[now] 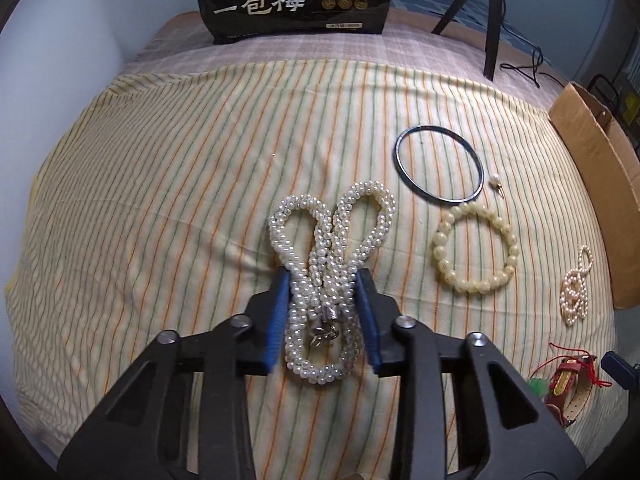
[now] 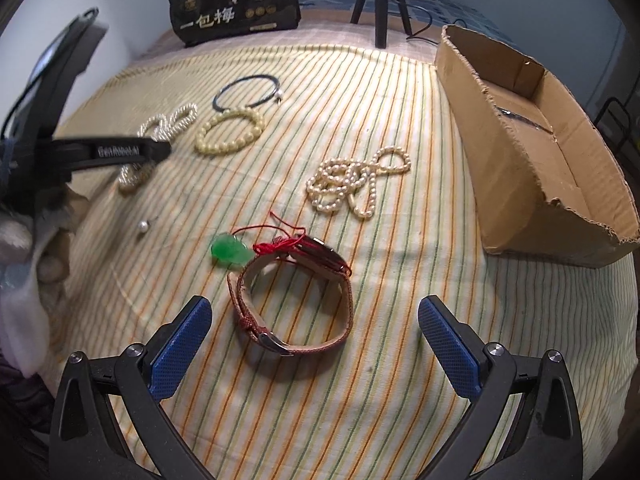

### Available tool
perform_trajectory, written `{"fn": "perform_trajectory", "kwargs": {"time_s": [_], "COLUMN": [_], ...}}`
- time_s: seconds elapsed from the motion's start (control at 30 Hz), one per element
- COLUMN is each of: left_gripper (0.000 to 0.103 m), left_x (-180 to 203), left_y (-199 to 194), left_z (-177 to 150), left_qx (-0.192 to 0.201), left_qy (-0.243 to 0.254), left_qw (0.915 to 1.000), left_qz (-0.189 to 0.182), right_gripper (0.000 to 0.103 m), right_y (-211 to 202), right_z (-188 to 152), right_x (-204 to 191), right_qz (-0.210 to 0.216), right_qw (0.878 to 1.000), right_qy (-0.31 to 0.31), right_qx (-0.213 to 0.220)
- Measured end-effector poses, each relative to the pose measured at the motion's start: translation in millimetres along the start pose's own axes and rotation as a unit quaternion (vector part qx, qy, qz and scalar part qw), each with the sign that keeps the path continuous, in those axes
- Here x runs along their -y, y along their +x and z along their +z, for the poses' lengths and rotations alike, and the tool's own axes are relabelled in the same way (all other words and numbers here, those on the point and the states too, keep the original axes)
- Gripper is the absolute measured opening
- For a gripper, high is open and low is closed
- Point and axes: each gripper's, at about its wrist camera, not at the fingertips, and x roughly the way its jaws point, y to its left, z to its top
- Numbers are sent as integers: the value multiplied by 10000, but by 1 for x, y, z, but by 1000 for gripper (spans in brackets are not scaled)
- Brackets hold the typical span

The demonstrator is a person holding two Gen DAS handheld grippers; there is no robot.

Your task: Organize jewelry

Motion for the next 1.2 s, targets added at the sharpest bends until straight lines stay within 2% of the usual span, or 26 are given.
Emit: {"fn": "perform_trajectory", "kwargs": {"time_s": [0.1, 0.17, 0.2, 0.27, 0.33, 0.5, 0.63, 0.77, 0.9, 1.07, 1.2], "left_gripper": [20, 17, 16, 15, 14, 14, 13, 6, 6, 6, 6], "left_x": [-8, -9, -11, -12, -15, -23, -33, -39, -41, -41, -41], "left_y": [-2, -3, -3, -3, -5, -10, -16, -24, -32, -32, -29], "left_z": [-1, -1, -1, 0, -1, -3, -5, -5, -6, -9, -11], "left_qx": [13, 11, 7, 9, 8, -2, 9, 60, 190, 175, 155], "left_qy": [-60, -93, -108, -132, -161, -269, -376, -444, -353, -327, -295], "left_qw": [10000, 9999, 9999, 9998, 9997, 9994, 9989, 9985, 9988, 9990, 9993], "left_qz": [-33, -78, -106, -142, -181, -239, -286, -323, -267, -249, -191], "right_gripper": [102, 92, 83, 77, 57, 56, 55, 55, 55, 55, 55], "right_y": [1, 3, 5, 4, 2, 0, -5, -14, -23, -22, -18], "right_z": [4, 6, 6, 6, 6, 1, 0, -3, -9, -24, -35], "right_x": [-1, 0, 0, 0, -3, -1, 8, 12, 12, 16, 17], "right_qz": [-120, -191, -127, -54, 47, 231, 551, 780, 860, 1196, 1252], "right_qw": [9999, 9998, 9999, 9999, 9998, 9997, 9983, 9964, 9958, 9925, 9920], "right_qy": [-32, -80, -98, -97, -168, -108, 161, 294, 240, 258, 135], "right_qx": [58, 31, -13, 15, 48, 68, 102, 145, 207, 38, -63]}}
